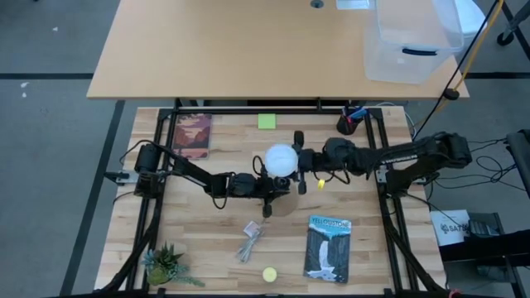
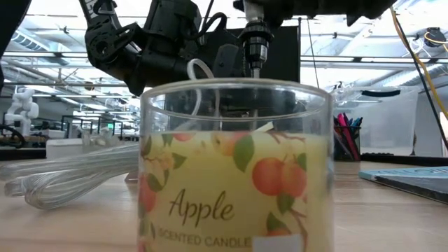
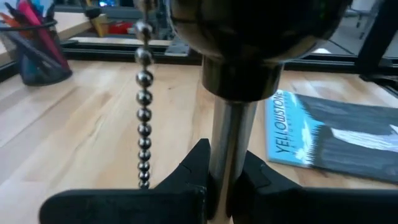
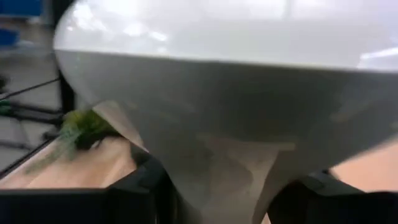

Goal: Screw lightbulb
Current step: Remove the white lightbulb from the brown lamp

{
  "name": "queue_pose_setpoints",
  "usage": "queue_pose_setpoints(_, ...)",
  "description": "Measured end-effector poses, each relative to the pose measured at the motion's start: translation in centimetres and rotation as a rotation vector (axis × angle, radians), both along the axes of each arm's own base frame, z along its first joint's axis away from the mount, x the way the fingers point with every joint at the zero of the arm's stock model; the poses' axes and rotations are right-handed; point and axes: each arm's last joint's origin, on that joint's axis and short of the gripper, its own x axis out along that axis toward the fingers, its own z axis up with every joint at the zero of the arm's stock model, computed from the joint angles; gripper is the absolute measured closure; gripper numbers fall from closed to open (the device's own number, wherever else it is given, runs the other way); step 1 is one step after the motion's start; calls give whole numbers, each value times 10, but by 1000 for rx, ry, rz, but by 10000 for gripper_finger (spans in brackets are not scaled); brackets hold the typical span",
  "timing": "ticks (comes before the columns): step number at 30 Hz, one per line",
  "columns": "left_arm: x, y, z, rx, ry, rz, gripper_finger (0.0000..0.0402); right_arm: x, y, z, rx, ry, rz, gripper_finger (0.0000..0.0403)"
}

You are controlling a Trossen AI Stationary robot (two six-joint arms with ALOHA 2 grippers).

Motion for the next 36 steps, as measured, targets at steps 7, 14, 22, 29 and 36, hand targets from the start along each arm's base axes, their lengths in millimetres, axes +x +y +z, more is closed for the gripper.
queue_pose_setpoints(7, 0, 0, 0, -12, -1, 25, 373, -4, -23, 2, -14, 6, -13, 228)
queue_pose_setpoints(14, 0, -2, 1, -21, -25, 71, 373, -13, -63, -7, 79, 115, -159, 228)
queue_pose_setpoints(22, -4, -6, -9, 1, 9, 95, 310, -23, -81, -30, 176, 347, -238, 228)
queue_pose_setpoints(29, -3, -14, 6, 15, -52, 108, 201, -31, -78, -48, 211, 547, -240, 228)
queue_pose_setpoints(36, -15, -19, 42, 22, -4, 93, 140, -40, -75, -63, 273, 707, -255, 228)
